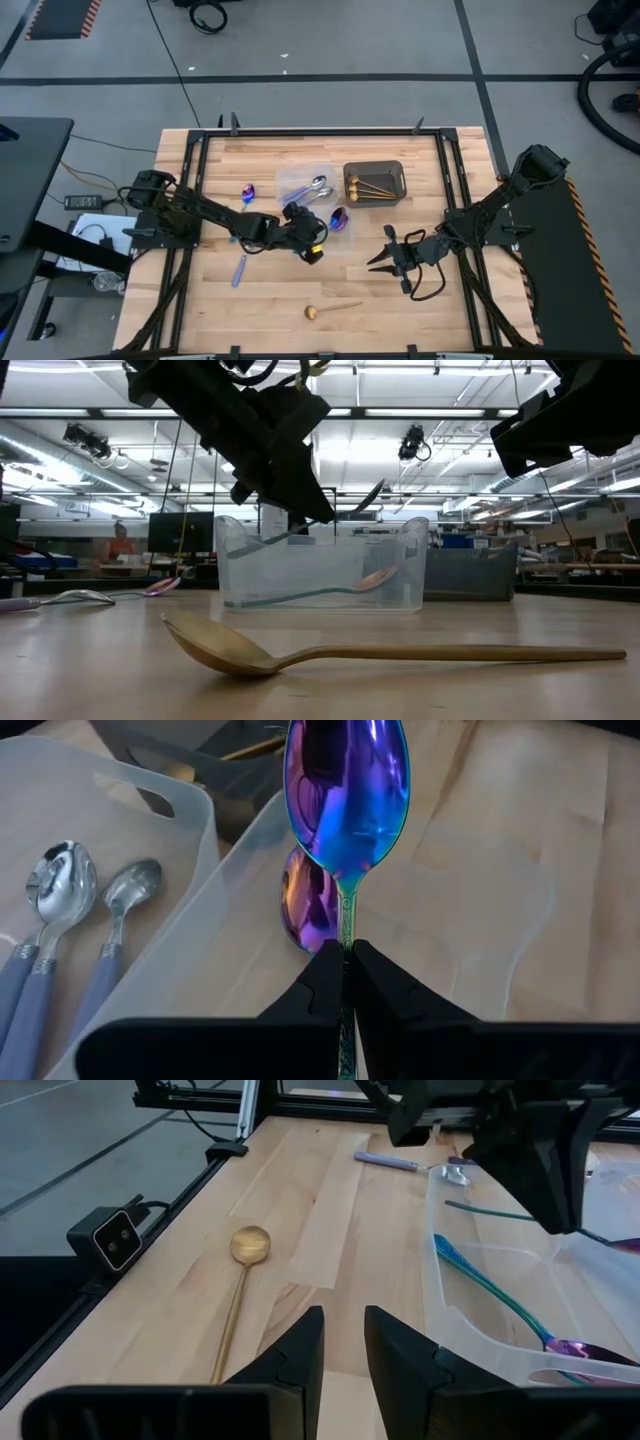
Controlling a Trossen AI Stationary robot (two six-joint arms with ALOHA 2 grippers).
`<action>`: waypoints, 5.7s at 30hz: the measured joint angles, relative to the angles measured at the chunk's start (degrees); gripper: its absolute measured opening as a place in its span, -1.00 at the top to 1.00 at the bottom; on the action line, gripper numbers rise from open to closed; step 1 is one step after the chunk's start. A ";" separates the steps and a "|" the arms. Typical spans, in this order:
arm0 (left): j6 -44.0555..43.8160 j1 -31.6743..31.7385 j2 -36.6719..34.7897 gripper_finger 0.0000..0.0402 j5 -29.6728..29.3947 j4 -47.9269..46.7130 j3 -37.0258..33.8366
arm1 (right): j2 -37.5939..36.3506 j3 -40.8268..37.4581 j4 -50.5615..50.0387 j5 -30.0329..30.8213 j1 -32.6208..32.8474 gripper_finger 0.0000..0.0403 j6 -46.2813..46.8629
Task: Sort silverware by color (type)
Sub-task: Put the purple spoon into the bottom transparent bin, then put the blue spoon into the top transparent bin
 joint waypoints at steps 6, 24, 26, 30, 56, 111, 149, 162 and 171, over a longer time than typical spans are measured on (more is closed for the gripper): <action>-2.84 -0.17 0.87 0.89 1.03 -0.79 -0.02 | 0.00 0.00 0.02 0.01 -0.01 0.57 0.00; -4.17 -0.09 3.82 0.57 1.53 -0.76 -0.02 | 0.00 -0.02 -0.45 0.03 -0.01 0.57 0.13; -4.11 -0.04 3.72 0.50 1.57 -0.95 -0.02 | 0.00 -0.02 -0.70 0.04 -0.01 0.57 0.11; -3.93 -0.25 1.43 0.43 3.32 -1.63 -0.02 | 0.00 -0.02 -1.15 0.02 0.00 0.57 0.45; -25.99 -11.66 -13.36 0.42 4.92 -31.33 0.02 | 0.00 -0.02 -1.22 0.04 -0.02 0.57 1.05; -69.31 -18.88 -0.63 0.42 18.97 -59.54 -0.02 | 0.00 0.02 -1.18 -0.37 0.05 0.57 1.09; -70.61 -25.99 -4.81 0.44 21.16 -66.60 3.74 | 0.00 0.02 -0.20 -1.65 0.64 0.57 1.06; -83.78 -30.06 -11.76 0.74 17.28 -56.73 -7.65 | 0.00 0.02 1.22 -1.62 0.32 0.57 -0.64; -82.27 -26.18 -11.37 0.33 16.62 -56.12 -7.63 | 0.00 0.02 1.38 -1.86 0.00 0.57 -0.69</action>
